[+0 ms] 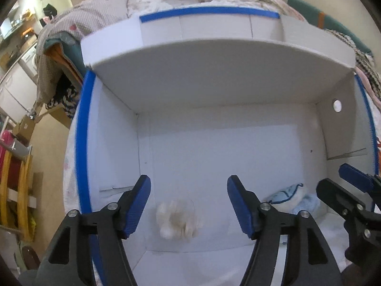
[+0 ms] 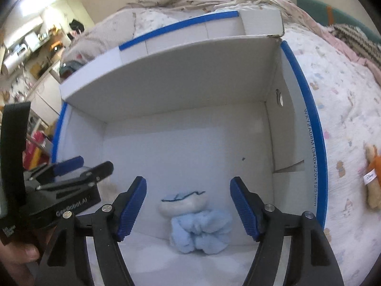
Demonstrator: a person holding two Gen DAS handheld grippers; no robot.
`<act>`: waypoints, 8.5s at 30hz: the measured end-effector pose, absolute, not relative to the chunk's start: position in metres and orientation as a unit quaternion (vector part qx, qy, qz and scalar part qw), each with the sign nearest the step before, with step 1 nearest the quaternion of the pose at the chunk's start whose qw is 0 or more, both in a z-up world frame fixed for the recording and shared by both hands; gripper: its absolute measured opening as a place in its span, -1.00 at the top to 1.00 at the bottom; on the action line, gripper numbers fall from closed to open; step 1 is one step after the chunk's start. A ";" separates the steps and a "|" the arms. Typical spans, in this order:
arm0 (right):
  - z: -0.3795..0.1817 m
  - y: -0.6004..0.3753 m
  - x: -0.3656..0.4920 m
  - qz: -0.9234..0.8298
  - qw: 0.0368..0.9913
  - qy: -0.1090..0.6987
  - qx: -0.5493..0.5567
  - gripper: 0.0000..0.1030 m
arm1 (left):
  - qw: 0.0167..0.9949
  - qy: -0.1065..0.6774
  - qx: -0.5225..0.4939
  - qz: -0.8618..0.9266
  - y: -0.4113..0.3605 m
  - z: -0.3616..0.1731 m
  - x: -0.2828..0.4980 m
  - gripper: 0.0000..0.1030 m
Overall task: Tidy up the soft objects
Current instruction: 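Lift both open tools up out of the box, then grasp the pink rubber duck with the left tool while the right tool grasps the orange piece, then carry the duck and orange piece into the box and open both tools, then lift both open tools up out of the box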
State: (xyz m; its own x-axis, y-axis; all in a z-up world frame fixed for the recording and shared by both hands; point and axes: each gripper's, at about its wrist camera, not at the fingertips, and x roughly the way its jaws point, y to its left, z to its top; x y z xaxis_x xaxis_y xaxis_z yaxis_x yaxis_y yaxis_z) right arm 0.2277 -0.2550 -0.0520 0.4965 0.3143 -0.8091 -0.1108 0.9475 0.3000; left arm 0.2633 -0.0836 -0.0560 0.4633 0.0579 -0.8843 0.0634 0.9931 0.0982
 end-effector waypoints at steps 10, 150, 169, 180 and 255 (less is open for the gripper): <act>-0.030 -0.255 0.213 0.136 0.880 0.441 0.117 -1.00 | 0.866 0.499 0.045 0.015 -0.069 -0.031 0.250 -0.25; -0.059 -0.240 0.089 0.181 0.855 0.469 0.130 0.89 | 0.868 0.487 -0.088 -0.034 -0.007 -0.055 0.071 0.18; 0.004 -0.264 0.104 0.182 0.895 0.387 0.124 0.89 | 0.901 0.432 -0.046 -0.007 -0.014 0.002 0.098 0.18; -0.016 -0.276 0.140 0.168 0.904 0.372 0.131 0.89 | 0.891 0.455 0.004 -0.011 -0.040 -0.008 0.140 0.18; -0.032 -0.260 0.176 0.167 0.900 0.376 0.146 -1.00 | 0.869 0.493 0.041 0.005 -0.076 -0.034 0.201 -0.40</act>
